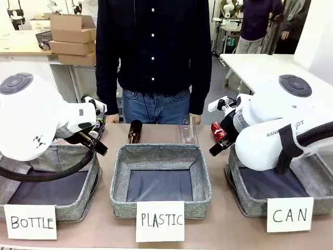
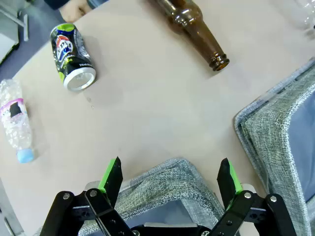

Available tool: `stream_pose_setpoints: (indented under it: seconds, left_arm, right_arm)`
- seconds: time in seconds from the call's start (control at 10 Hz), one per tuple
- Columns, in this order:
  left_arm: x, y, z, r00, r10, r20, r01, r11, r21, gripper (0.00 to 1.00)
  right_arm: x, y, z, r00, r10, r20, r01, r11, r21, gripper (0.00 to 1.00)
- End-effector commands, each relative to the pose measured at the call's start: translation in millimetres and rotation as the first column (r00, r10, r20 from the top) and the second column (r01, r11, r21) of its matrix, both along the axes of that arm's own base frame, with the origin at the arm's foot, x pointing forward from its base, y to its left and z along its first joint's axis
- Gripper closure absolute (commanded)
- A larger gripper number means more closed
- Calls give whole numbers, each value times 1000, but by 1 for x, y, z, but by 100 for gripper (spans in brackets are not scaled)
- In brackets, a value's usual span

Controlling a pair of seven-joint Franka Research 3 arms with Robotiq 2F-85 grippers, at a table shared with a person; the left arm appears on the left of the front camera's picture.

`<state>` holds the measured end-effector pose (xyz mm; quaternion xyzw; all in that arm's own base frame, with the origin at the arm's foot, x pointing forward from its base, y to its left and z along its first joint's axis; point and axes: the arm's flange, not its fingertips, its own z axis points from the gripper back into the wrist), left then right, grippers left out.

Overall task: Sort the can waste into the basket.
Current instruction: Pick up the can waste from the table and place it in the right Fabric basket.

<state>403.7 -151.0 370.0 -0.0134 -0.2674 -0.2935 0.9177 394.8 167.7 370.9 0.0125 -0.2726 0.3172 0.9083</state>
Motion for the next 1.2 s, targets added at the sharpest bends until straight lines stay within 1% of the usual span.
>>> stream_pose_setpoints:
  seconds: [0.0,1.1]
  left_arm:
    - [0,0,0,1000,0,0,0,1000,0,0]
    - [0,0,0,1000,0,0,0,1000,0,0]
  right_arm:
    - [0,0,0,1000,0,0,0,1000,0,0]
    - [0,0,0,1000,0,0,0,1000,0,0]
